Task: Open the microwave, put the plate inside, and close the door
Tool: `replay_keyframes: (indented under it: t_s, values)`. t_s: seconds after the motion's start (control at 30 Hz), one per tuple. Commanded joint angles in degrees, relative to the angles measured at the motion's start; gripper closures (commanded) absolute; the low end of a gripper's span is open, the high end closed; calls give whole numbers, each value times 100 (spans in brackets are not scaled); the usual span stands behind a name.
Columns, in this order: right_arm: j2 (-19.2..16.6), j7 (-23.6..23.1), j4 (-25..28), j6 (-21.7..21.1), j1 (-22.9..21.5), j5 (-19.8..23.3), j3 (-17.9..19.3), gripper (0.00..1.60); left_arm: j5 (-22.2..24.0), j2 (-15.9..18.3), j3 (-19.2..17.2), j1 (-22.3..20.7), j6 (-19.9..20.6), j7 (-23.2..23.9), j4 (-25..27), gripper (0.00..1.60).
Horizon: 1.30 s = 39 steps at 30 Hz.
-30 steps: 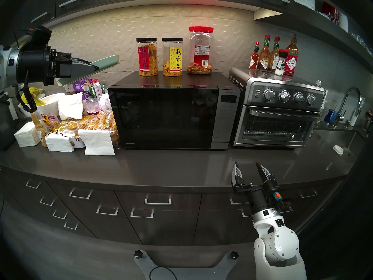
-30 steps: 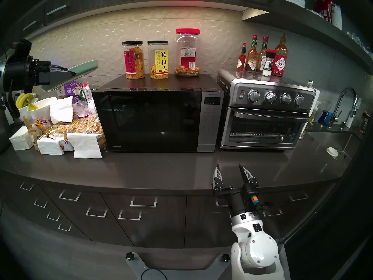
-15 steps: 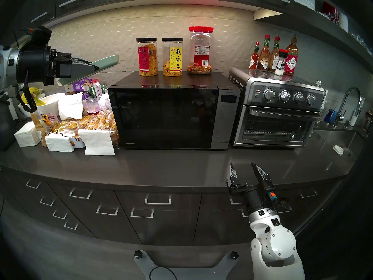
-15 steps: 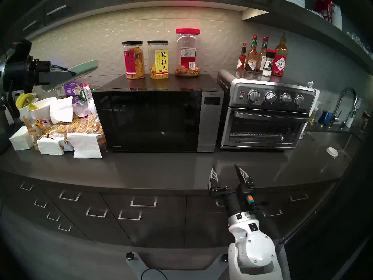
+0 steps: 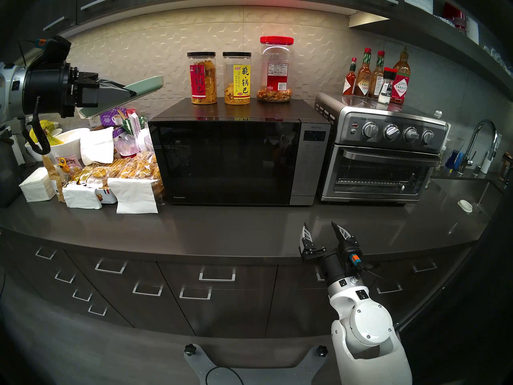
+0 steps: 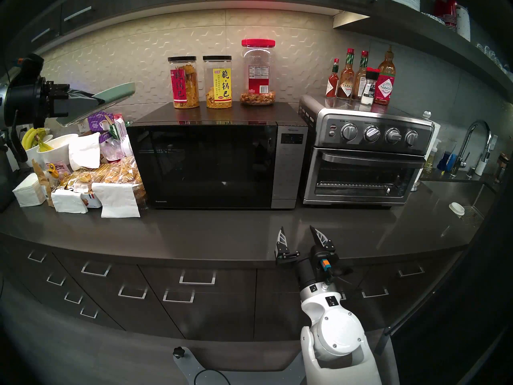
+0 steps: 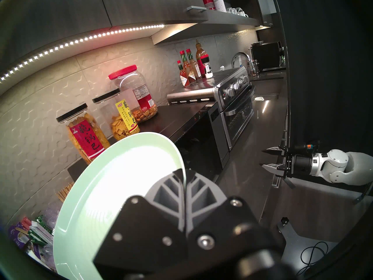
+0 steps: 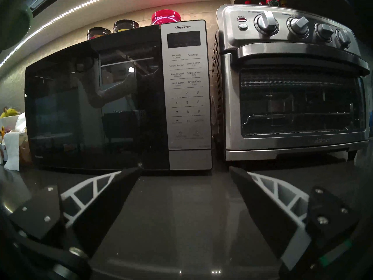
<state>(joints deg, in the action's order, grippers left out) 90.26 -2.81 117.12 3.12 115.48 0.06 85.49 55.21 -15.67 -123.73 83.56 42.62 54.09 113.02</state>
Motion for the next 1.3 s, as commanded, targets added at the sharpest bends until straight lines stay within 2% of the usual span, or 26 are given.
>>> replay_keyframes:
  t_s: [0.0, 0.23, 0.27, 0.37, 0.7, 0.83, 0.93, 1.07, 1.1, 1.17, 1.27]
  values:
    - [-99, 320, -132, -110, -650, 31, -282, 0, 5, 10, -62, -48, -5, 10, 9, 160]
    - [-117, 631, -369, -208, -1004, -58, -454, 0, 4, 10, -59, -51, -4, 10, 9, 160]
    - [-126, 658, -322, -209, -940, -76, -460, 0, 4, 10, -59, -52, -4, 10, 9, 160]
    - [-102, 787, -494, -252, -1192, -163, -498, 0, 4, 10, -58, -53, -4, 10, 9, 160]
    - [-45, 1001, -949, -289, -1763, -483, -417, 0, 3, 9, -52, -58, -4, 10, 8, 160]
    - [-72, 1022, -1085, -265, -1901, -527, -353, 28, 3, 9, -51, -60, -3, 11, 8, 160]
    - [-96, 1019, -1154, -266, -1970, -544, -297, 56, 2, 8, -52, -61, -2, 12, 8, 160]
    - [-146, 970, -1195, -294, -2007, -545, -203, 57, 0, 7, -53, -61, -1, 13, 9, 160]
    - [-165, 946, -1195, -331, -2010, -532, -176, 61, 0, 6, -53, -61, -1, 13, 9, 160]
    - [-209, 878, -1186, -424, -2020, -509, -132, 80, -1, 6, -54, -61, 0, 15, 9, 160]
    - [-286, 767, -1182, -500, -2027, -489, -83, 83, -2, 5, -54, -61, 1, 15, 9, 160]
